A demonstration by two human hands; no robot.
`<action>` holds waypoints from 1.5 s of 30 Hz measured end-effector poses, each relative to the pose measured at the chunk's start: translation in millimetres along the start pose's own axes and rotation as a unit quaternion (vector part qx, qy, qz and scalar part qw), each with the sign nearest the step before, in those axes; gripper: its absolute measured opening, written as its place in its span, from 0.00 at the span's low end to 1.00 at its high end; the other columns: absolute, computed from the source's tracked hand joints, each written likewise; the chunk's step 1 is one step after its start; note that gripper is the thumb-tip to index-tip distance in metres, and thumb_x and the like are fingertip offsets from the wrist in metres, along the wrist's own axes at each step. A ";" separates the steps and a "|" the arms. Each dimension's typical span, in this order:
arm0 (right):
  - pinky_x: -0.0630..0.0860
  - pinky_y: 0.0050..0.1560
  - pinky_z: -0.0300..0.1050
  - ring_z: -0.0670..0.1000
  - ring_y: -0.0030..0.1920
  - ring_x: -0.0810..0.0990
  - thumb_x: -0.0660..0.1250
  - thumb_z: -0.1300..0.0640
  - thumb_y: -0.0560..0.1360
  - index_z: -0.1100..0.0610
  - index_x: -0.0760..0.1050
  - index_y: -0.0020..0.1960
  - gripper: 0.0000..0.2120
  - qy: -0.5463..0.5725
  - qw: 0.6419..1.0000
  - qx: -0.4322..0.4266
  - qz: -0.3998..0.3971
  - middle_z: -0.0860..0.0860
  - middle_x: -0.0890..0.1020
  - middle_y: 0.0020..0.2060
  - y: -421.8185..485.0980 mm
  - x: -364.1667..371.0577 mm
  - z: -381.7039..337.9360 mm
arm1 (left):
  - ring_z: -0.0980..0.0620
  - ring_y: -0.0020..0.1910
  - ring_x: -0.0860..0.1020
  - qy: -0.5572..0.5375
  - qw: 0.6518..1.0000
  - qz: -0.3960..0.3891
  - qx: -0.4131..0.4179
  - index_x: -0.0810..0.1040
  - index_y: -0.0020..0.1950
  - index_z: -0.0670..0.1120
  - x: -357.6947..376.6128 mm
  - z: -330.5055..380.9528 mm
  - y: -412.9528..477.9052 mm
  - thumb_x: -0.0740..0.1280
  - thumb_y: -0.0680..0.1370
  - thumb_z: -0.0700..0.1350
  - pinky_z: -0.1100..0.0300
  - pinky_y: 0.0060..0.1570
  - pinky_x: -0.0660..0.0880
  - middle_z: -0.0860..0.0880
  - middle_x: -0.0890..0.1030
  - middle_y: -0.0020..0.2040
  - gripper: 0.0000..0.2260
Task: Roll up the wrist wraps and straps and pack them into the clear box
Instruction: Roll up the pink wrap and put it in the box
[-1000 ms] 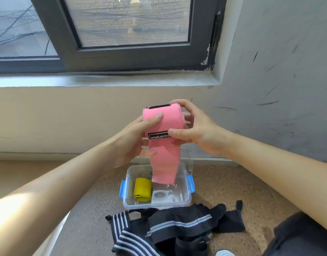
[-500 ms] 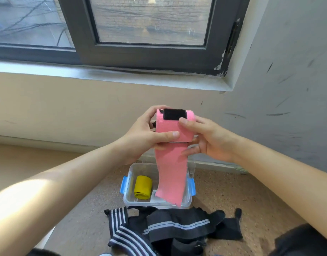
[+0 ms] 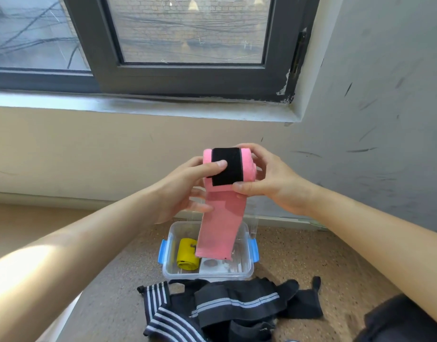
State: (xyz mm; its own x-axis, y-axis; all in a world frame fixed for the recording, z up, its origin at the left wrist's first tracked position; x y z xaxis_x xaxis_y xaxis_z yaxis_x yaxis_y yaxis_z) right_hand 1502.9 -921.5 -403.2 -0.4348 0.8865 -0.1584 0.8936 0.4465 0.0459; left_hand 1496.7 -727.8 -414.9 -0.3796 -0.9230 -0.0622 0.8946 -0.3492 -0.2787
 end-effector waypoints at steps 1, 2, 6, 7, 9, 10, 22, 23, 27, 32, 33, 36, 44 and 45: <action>0.84 0.54 0.56 0.58 0.60 0.82 0.76 0.70 0.71 0.53 0.70 0.72 0.33 -0.003 1.000 0.005 -0.007 0.56 0.77 0.64 -0.4 -0.8 0.1 | 0.46 0.52 0.85 -0.003 1.000 0.005 0.004 0.77 0.67 0.57 -0.5 0.5 0.4 0.73 0.70 0.62 0.53 0.45 0.81 0.45 0.82 0.62 0.27; 0.84 0.54 0.58 0.60 0.61 0.82 0.77 0.69 0.72 0.52 0.69 0.72 0.34 0.002 1.000 0.015 -0.015 0.56 0.77 0.65 -0.3 -1.6 0.8 | 0.46 0.52 0.85 -0.007 1.000 0.008 0.009 0.77 0.67 0.57 -0.7 0.6 0.7 0.74 0.70 0.61 0.54 0.44 0.81 0.45 0.82 0.62 0.27; 0.80 0.59 0.67 0.61 0.62 0.82 0.72 0.49 0.76 0.47 0.71 0.72 0.26 0.082 0.991 0.095 -0.056 0.57 0.78 0.67 -0.6 -3.5 4.5 | 0.43 0.52 0.85 -0.017 0.999 0.016 0.040 0.76 0.67 0.56 -0.7 0.3 -0.2 0.76 0.69 0.54 0.55 0.43 0.81 0.44 0.84 0.61 0.27; 0.79 0.60 0.68 0.62 0.63 0.82 0.69 0.45 0.77 0.47 0.72 0.72 0.25 0.095 0.987 0.113 -0.067 0.57 0.78 0.67 -1.3 -3.8 5.7 | 0.40 0.53 0.85 -0.022 0.998 0.015 0.052 0.75 0.67 0.56 -0.7 0.4 -0.4 0.77 0.69 0.52 0.55 0.44 0.81 0.42 0.84 0.61 0.27; 0.78 0.61 0.70 0.63 0.64 0.81 0.65 0.40 0.80 0.47 0.72 0.73 0.24 0.110 0.981 0.132 -0.087 0.58 0.78 0.68 -2.3 -3.8 8.1 | 0.37 0.56 0.84 -0.026 0.996 0.023 0.078 0.75 0.68 0.56 -2.0 0.9 0.6 0.78 0.69 0.49 0.51 0.48 0.81 0.39 0.84 0.59 0.28; 0.78 0.61 0.69 0.64 0.64 0.81 0.64 0.39 0.80 0.47 0.72 0.73 0.24 0.114 0.980 0.135 -0.094 0.59 0.78 0.67 -2.4 -3.4 8.9 | 0.37 0.57 0.84 -0.023 0.995 0.028 0.090 0.75 0.68 0.55 -3.0 1.2 1.4 0.78 0.69 0.47 0.48 0.50 0.82 0.39 0.85 0.57 0.29; 0.84 0.49 0.59 0.65 0.58 0.83 0.74 0.60 0.76 0.52 0.70 0.72 0.27 0.108 0.992 0.056 -0.039 0.63 0.80 0.63 1.2 -13.9 1.7 | 0.47 0.46 0.83 -0.001 0.999 -0.039 -0.032 0.81 0.65 0.54 -0.6 -2.1 -3.2 0.71 0.70 0.68 0.52 0.46 0.81 0.44 0.84 0.53 0.29; 0.84 0.49 0.58 0.64 0.58 0.83 0.75 0.62 0.75 0.52 0.70 0.72 0.28 0.100 0.993 0.050 -0.038 0.63 0.79 0.64 0.5 -14.0 1.5 | 0.47 0.45 0.82 -0.012 0.999 -0.036 -0.038 0.82 0.64 0.54 -0.8 -2.9 -2.8 0.70 0.70 0.69 0.51 0.47 0.81 0.44 0.84 0.51 0.28; 0.83 0.53 0.60 0.59 0.60 0.83 0.73 0.71 0.74 0.50 0.69 0.72 0.33 0.048 0.998 0.029 -0.035 0.56 0.77 0.65 -1.0 -8.1 1.8 | 0.45 0.48 0.83 -0.013 1.000 -0.011 -0.025 0.80 0.65 0.55 -2.6 -4.2 -0.1 0.73 0.68 0.70 0.51 0.46 0.81 0.41 0.83 0.58 0.31; 0.82 0.55 0.66 0.59 0.62 0.83 0.75 0.65 0.74 0.42 0.65 0.77 0.38 0.052 0.995 0.049 -0.063 0.51 0.75 0.70 -3.5 -8.3 -1.2 | 0.37 0.58 0.84 -0.037 0.999 0.005 0.026 0.77 0.68 0.54 -5.1 -2.1 2.1 0.75 0.70 0.58 0.38 0.63 0.76 0.40 0.82 0.64 0.27; 0.82 0.55 0.64 0.60 0.63 0.82 0.74 0.60 0.76 0.41 0.65 0.77 0.35 0.070 0.992 0.064 -0.084 0.52 0.76 0.70 -4.1 -7.6 -1.9 | 0.37 0.58 0.83 -0.043 0.998 0.006 0.038 0.76 0.69 0.53 -5.1 -1.3 2.2 0.75 0.71 0.56 0.37 0.64 0.75 0.40 0.82 0.64 0.27; 0.84 0.47 0.55 0.65 0.63 0.81 0.66 0.43 0.78 0.45 0.70 0.74 0.25 0.113 0.979 0.120 -0.122 0.58 0.78 0.68 -5.9 -4.6 -0.3 | 0.35 0.57 0.83 -0.065 0.995 0.008 0.075 0.73 0.70 0.52 -5.4 1.4 3.2 0.77 0.70 0.49 0.41 0.58 0.77 0.40 0.83 0.63 0.30; 0.83 0.40 0.45 0.57 0.50 0.85 0.71 0.49 0.76 0.50 0.74 0.70 0.23 0.140 0.981 0.120 -0.067 0.57 0.82 0.57 -2.1 -6.0 8.1 | 0.45 0.55 0.85 0.058 0.991 0.005 0.117 0.71 0.70 0.62 -3.4 -0.2 2.9 0.81 0.65 0.48 0.55 0.39 0.80 0.46 0.81 0.63 0.36; 0.84 0.42 0.45 0.57 0.50 0.85 0.72 0.51 0.76 0.51 0.74 0.71 0.24 0.142 0.982 0.108 -0.064 0.56 0.82 0.57 -1.2 -7.1 8.2 | 0.47 0.54 0.85 0.071 0.993 -0.007 0.097 0.70 0.71 0.64 -3.8 -1.6 3.1 0.80 0.65 0.52 0.56 0.37 0.78 0.48 0.82 0.62 0.37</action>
State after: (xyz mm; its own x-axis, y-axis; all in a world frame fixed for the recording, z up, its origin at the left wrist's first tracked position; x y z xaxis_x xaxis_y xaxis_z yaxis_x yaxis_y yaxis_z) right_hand 1505.8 -929.3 -410.2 -0.5309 0.8370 0.1327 0.8194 0.5469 -0.1715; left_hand 1500.6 -725.2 -417.1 -0.4085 -0.8912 -0.1971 0.9127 -0.3983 -0.0909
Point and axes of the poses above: each hand's wrist, its own y-axis towards the middle knuckle, its own x-axis out of the palm, z = x × y, the point moved 4 cm from there along y, towards the middle knuckle
